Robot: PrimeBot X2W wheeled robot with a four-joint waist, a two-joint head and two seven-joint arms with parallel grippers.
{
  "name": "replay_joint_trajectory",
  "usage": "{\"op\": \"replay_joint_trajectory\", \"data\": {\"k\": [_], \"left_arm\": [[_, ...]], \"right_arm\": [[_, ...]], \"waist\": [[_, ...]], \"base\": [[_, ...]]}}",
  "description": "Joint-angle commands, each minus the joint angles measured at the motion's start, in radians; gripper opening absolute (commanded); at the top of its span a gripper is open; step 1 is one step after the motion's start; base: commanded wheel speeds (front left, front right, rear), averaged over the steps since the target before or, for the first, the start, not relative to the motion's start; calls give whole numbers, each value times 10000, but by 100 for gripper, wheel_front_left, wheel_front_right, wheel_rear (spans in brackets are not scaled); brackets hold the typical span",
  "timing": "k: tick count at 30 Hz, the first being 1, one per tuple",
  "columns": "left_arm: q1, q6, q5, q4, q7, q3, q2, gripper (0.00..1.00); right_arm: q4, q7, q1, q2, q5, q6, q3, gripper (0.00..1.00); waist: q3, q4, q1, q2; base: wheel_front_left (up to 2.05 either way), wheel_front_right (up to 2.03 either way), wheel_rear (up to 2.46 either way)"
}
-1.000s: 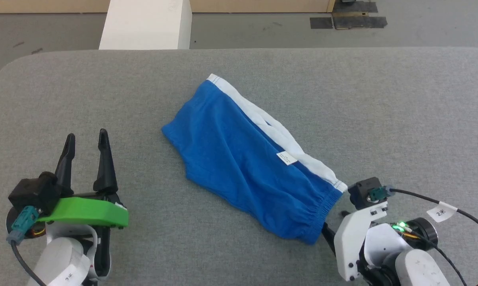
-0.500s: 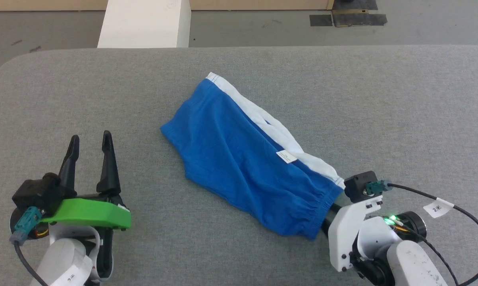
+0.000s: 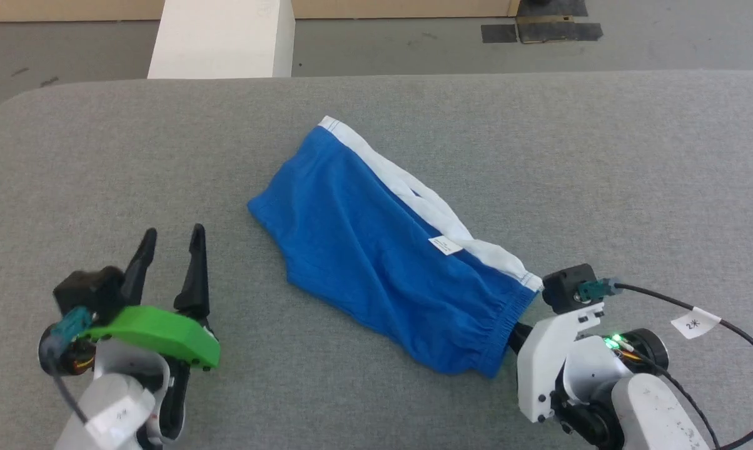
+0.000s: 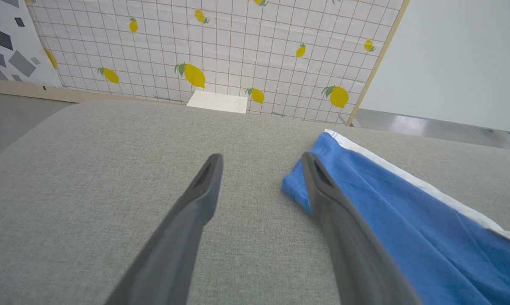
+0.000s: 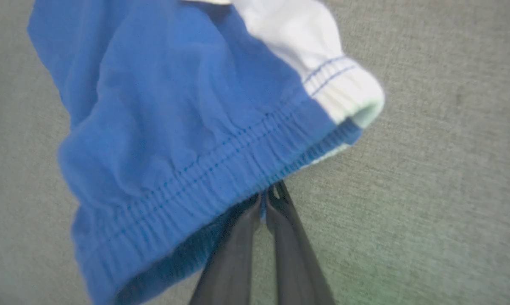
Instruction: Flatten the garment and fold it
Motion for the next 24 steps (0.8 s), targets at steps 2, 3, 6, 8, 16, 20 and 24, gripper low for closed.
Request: {"op": "replay_joint_trajectory", "data": {"k": [2, 3, 6, 8, 16, 20, 24], "left_arm": [[-631, -119, -186, 326, 899, -191, 150, 100], [-863, -152, -205, 490, 1296, -300, 204, 100], [-1843, -299, -251, 1163, 2622, -682, 337, 100], [-2565, -422, -257, 1692, 3355, -922, 359, 100], [-4849, -761, -104, 3961, 6255, -1793, 536, 100], [-5456, -848, 85, 4536, 7101, -2151, 600, 100], [-5633, -1086, -195, 5189, 8431, -2447, 510, 35]], "right_arm": [[-246, 82, -37, -9, 121, -15, -80, 0], [-331, 114, -39, -9, 137, -15, -71, 0], [-583, 215, -77, -9, 148, -15, 22, 0], [-731, 250, -116, -9, 167, -15, 109, 0], [-1108, 262, -392, -9, 377, -15, 682, 0], [-1094, 174, -523, -9, 422, -15, 739, 0], [-947, -16, -612, -8, 456, -15, 720, 0]], "waist": [[34, -127, 0, 0], [66, -173, 0, 0], [235, -362, 0, 0], [379, -490, 0, 0], [1087, -1149, 0, 0], [1392, -1363, 0, 0], [1571, -1517, 0, 0]], "base": [[0, 0, 0], [0, 0, 0], [0, 0, 0], [0, 0, 0], [0, 0, 0], [0, 0, 0], [0, 0, 0]]}}
